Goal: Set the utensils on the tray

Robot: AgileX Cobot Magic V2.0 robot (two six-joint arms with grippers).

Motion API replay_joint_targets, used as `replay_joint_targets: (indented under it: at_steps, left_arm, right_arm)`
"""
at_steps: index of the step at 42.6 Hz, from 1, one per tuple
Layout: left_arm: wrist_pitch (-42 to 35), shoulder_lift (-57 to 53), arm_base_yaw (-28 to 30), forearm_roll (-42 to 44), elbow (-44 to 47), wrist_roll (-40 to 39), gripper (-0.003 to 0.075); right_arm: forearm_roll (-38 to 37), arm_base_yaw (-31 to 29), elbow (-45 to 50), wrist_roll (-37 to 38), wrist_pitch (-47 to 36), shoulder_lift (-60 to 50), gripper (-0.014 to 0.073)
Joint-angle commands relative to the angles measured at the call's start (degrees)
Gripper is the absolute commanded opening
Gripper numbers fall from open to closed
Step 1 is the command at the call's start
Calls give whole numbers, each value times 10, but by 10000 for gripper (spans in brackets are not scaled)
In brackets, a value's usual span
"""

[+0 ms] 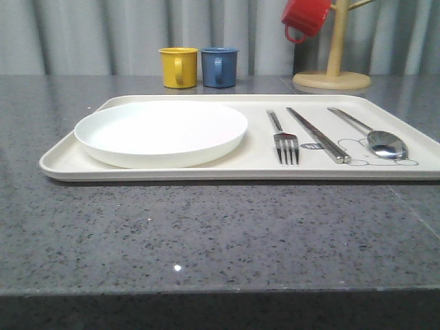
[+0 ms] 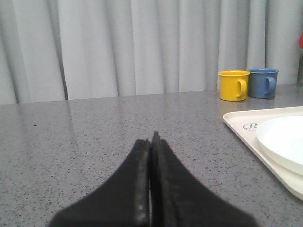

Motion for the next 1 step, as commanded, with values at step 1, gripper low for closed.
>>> replay_joint_targets:
  at_steps: [1]
  left_arm:
    - [-47, -13, -3, 1, 8, -6, -20]
  right_arm:
    - [-6, -4, 0, 1, -49, -9, -67]
